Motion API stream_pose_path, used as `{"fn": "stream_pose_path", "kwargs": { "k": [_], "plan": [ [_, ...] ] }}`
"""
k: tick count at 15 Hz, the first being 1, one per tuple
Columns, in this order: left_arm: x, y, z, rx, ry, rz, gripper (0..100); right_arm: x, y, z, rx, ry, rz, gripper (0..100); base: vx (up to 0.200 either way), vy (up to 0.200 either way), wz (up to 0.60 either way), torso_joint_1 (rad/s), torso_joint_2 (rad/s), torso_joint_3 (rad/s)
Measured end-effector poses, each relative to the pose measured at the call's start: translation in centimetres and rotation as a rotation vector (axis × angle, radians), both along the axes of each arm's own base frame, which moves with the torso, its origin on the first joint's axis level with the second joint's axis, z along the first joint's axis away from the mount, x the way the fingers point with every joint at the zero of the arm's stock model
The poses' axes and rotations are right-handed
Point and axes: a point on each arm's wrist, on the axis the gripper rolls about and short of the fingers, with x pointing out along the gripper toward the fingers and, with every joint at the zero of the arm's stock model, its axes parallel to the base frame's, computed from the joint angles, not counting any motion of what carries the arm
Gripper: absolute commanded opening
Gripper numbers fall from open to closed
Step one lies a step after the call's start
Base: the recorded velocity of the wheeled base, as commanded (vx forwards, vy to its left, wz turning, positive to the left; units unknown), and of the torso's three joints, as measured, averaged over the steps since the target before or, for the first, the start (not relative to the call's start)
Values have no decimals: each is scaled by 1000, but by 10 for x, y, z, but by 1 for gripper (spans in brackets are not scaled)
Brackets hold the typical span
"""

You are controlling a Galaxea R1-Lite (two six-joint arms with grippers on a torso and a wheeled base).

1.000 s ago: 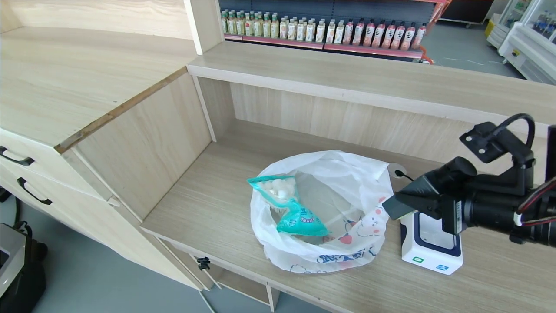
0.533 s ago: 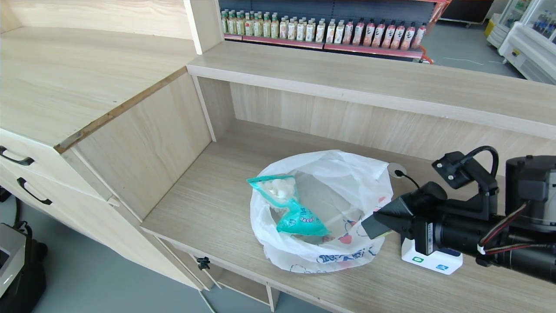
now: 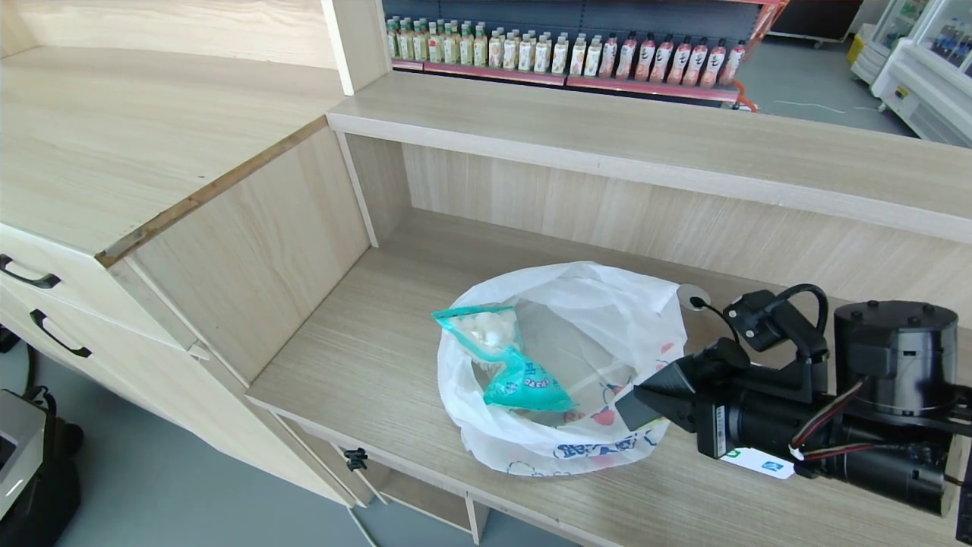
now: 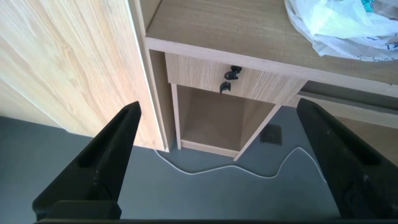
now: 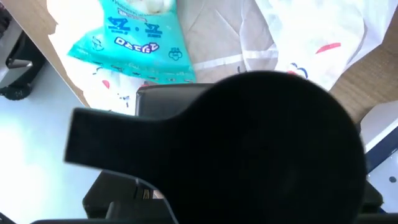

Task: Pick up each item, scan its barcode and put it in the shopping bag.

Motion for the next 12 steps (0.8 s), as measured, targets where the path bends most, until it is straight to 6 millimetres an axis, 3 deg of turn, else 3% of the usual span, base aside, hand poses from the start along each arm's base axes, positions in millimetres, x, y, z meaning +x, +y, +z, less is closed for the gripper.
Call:
{"fn": "stream_pose_path", "kwargs": {
  "k": [12],
  "plan": [
    [0, 0, 0, 0, 0, 0, 100, 27, 23, -15, 89, -109, 18, 0, 0, 0, 0, 0, 0, 0]
  ]
}}
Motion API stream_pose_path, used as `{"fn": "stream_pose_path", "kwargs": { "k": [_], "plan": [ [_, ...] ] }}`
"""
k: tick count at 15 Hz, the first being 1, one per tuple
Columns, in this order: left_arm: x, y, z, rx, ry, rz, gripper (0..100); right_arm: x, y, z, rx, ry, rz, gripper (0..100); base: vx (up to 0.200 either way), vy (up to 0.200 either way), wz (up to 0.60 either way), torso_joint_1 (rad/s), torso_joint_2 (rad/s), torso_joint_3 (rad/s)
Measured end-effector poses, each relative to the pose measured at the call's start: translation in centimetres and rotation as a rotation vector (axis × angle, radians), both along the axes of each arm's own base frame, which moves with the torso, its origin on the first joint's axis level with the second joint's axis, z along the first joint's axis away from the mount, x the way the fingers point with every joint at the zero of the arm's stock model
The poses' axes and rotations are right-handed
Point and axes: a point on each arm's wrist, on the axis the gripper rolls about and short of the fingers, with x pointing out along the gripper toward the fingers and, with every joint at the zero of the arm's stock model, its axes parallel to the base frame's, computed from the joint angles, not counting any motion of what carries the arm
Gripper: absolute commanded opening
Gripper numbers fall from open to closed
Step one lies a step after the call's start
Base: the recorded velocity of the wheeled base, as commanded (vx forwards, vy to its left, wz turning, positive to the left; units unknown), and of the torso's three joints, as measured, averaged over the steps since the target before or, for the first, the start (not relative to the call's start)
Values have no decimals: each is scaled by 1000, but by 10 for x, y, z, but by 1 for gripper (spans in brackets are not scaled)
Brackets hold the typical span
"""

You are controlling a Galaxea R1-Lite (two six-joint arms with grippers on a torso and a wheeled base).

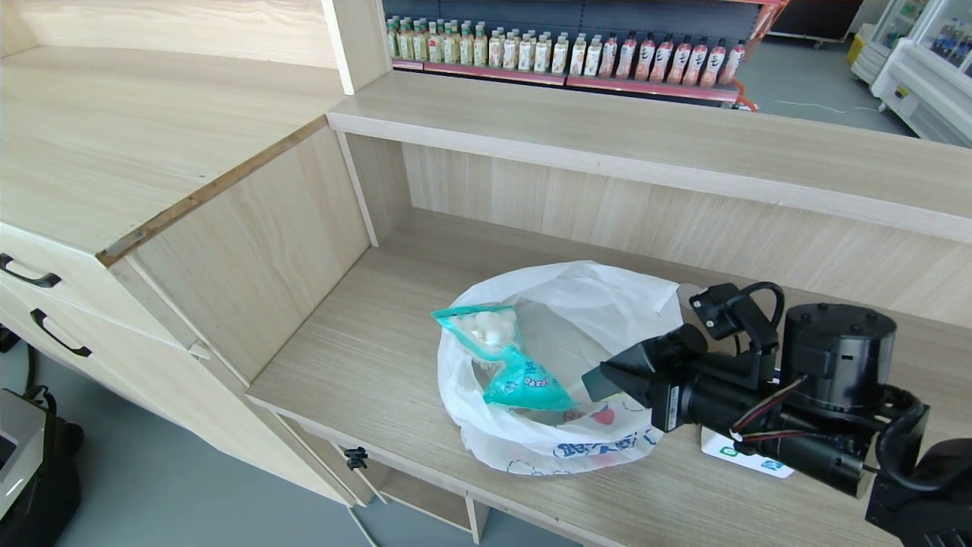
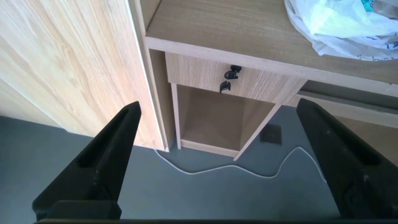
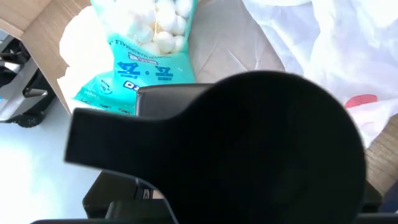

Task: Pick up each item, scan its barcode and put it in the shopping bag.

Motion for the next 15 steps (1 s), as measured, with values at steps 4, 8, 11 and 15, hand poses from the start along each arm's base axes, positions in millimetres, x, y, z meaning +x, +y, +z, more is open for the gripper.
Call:
{"fn": "stream_pose_path", "kwargs": {
  "k": [4, 8, 11, 15],
  "plan": [
    [0, 0, 0, 0, 0, 0, 100, 1, 15, -12, 8, -17, 45, 0, 0, 0, 0, 0, 0, 0],
    [0, 0, 0, 0, 0, 0, 100, 3, 22, -24, 2, -10, 61, 0, 0, 0, 0, 0, 0, 0],
    [0, 0, 0, 0, 0, 0, 100, 9, 22, -30, 1, -16, 50, 0, 0, 0, 0, 0, 0, 0],
    [0, 0, 0, 0, 0, 0, 100, 19, 16, -39, -12, -3, 12, 0, 0, 0, 0, 0, 0, 0]
  ]
}}
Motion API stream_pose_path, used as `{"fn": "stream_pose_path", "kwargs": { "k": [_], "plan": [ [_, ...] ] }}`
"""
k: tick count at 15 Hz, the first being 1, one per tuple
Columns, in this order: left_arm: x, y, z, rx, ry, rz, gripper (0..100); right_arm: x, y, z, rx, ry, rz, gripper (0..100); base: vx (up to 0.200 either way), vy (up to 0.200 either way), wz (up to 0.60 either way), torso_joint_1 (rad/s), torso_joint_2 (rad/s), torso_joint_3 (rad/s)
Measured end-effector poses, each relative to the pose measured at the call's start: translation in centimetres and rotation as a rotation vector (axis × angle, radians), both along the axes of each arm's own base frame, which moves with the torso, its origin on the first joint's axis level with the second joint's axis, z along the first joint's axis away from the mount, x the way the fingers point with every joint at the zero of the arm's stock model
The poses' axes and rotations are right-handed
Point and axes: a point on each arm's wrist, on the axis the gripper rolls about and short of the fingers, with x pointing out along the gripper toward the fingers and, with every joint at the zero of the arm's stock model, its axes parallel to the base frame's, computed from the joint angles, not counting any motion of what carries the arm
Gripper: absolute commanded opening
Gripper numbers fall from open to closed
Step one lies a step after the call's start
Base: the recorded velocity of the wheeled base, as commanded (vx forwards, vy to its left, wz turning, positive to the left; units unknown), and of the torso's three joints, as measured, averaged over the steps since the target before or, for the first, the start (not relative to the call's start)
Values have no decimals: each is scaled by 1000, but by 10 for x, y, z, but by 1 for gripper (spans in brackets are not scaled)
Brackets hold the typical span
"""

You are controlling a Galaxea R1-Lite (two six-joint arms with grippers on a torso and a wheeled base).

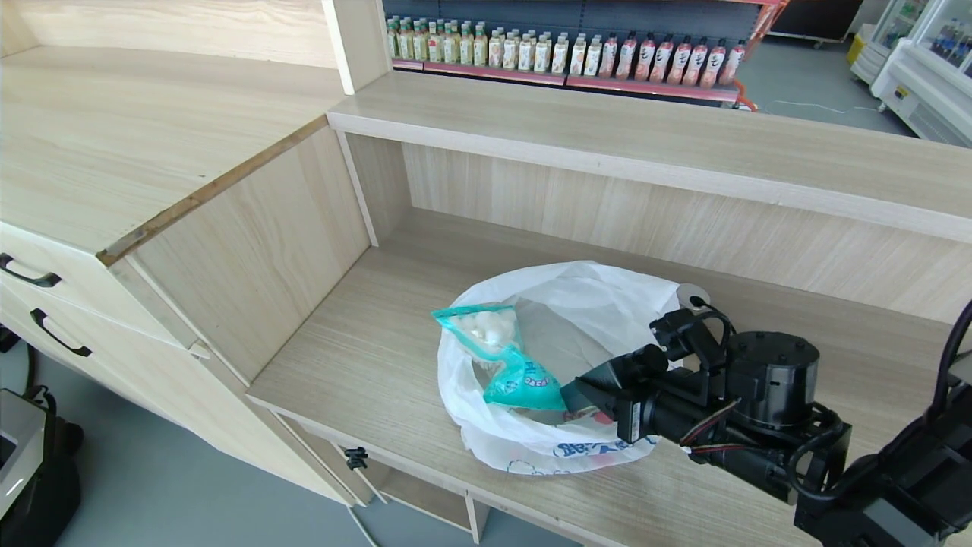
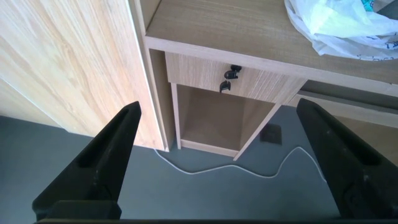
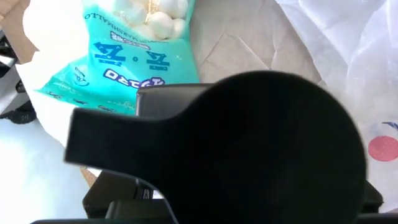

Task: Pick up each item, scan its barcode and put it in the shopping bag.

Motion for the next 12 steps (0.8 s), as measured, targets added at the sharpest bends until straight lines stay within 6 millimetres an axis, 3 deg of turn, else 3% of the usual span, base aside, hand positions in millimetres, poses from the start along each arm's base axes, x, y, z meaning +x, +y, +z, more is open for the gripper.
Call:
{"fn": "stream_pose_path", "kwargs": {
  "k": [8, 9, 12],
  "plan": [
    [0, 0, 0, 0, 0, 0, 100, 2, -3, -6, -34, 35, -9, 0, 0, 0, 0, 0, 0, 0],
    [0, 0, 0, 0, 1, 0, 100, 2, -3, -5, -38, 40, -8, 100, 0, 0, 0, 0, 0, 0],
    [0, 0, 0, 0, 0, 0, 100, 3, -2, 1, -29, 28, -8, 100, 0, 0, 0, 0, 0, 0]
  ]
}}
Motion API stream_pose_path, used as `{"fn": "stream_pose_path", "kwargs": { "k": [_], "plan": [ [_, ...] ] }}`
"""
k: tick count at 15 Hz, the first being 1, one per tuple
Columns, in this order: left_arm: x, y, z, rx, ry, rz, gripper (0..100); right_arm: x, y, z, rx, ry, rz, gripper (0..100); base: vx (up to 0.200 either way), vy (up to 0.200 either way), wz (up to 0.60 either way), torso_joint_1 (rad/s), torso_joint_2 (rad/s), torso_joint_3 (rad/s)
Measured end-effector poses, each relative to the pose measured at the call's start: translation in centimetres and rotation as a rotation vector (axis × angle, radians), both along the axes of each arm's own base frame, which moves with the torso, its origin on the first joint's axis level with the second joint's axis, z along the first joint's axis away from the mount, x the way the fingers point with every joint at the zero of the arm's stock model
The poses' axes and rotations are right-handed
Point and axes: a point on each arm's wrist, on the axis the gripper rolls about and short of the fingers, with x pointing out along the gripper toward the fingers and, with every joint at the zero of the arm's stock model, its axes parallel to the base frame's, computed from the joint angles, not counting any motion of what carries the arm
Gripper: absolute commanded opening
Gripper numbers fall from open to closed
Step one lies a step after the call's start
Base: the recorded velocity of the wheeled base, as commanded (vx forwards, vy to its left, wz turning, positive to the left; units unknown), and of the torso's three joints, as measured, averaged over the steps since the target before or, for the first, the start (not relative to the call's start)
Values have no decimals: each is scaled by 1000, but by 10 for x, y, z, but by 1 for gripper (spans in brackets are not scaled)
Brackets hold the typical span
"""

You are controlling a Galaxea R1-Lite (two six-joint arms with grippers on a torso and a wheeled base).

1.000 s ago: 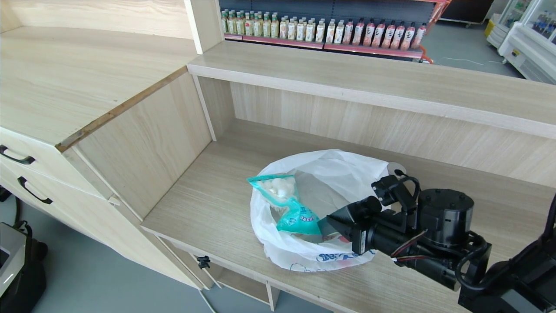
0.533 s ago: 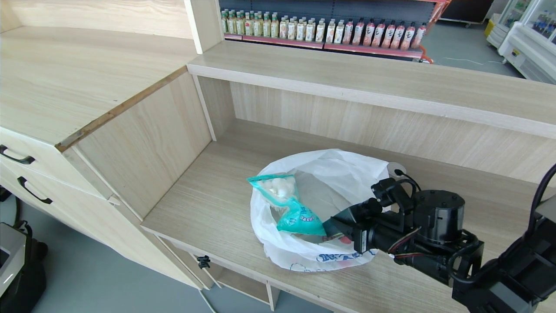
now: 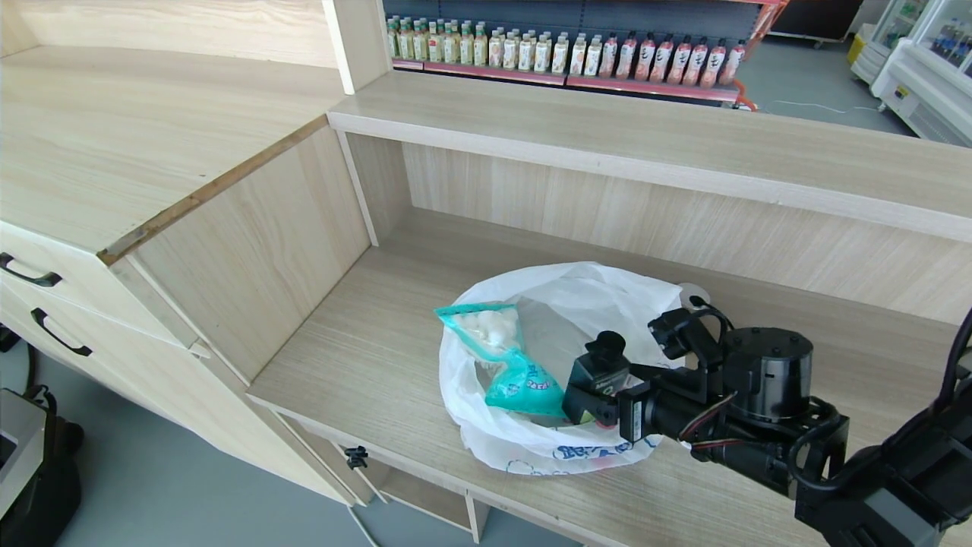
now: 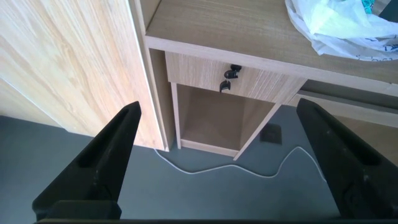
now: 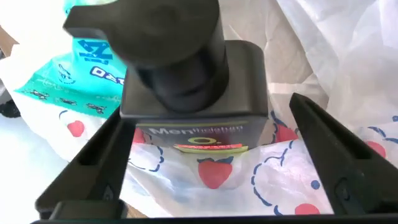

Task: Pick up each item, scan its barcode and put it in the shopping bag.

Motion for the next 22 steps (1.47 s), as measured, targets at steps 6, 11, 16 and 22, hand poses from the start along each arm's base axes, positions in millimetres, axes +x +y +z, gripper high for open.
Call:
{"fn": "stream_pose_path", "kwargs": {
  "k": [6, 11, 16, 22],
  "plan": [
    [0, 0, 0, 0, 0, 0, 100, -13, 0, 30, -62, 4, 41, 100, 0, 0, 0, 0, 0, 0],
    [0, 0, 0, 0, -1, 0, 100, -56, -37, 91, -390, -66, 22, 100, 0, 0, 0, 0, 0, 0],
    [0, 0, 0, 0, 0, 0, 100, -89, -88, 157, -468, -325, -6, 100, 0, 0, -480, 0, 2, 2],
    [0, 0, 0, 0, 0, 0, 100, -111, -112, 197, -508, -535, -127, 100, 0, 0, -500, 4, 4, 4]
  ]
}}
